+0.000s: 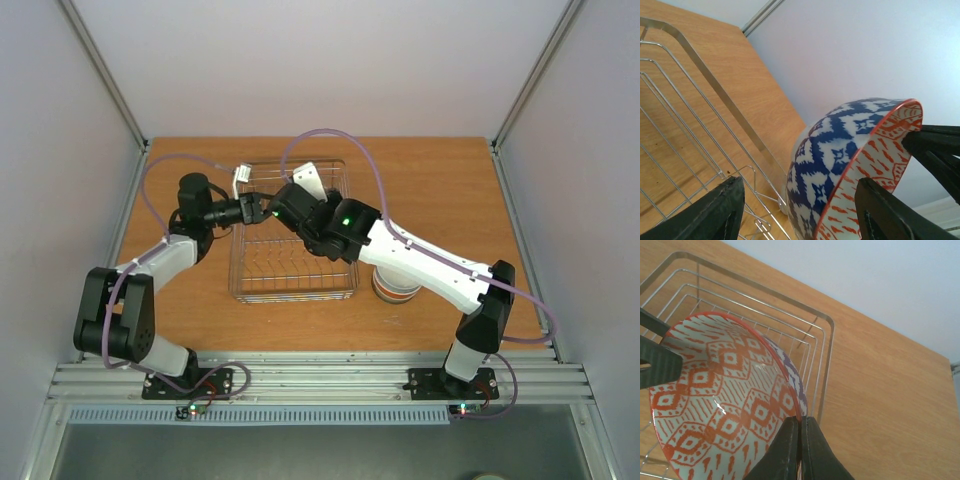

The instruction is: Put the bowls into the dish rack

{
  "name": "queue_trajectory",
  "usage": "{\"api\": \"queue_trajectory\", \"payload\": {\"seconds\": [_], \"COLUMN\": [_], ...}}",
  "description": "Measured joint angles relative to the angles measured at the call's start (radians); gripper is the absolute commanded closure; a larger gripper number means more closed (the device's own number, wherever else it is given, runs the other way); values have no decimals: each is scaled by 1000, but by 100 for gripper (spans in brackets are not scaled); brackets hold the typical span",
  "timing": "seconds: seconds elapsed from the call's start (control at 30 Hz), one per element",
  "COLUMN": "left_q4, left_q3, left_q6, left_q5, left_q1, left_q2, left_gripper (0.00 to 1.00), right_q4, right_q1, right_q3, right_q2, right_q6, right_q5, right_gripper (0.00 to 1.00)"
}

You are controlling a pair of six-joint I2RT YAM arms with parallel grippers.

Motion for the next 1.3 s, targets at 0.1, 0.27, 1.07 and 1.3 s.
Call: {"api": "queue_trajectory", "payload": {"seconds": [0.1,0.27,1.07,1.3], "left_q4": [-37,-160,19,467], "left_q3": [2,20,70,46], "left_q6": [22,120,38,-316], "left_q5": [-18,-82,124,244], "left_q1": [-11,-42,-36,48], "left_q2": [0,3,93,225], "left_gripper": [86,100,100,99], "right_q4": [17,103,442,420], "right_q1": [0,0,-314,-379], "right_q3": [-6,-11,-463,-468], "right_q2": [0,-2,-385,-395], "right_q6": [0,-4,126,139], "right_q5": [-14,-39,-773,-874], "right_gripper": [99,99,6,5]}}
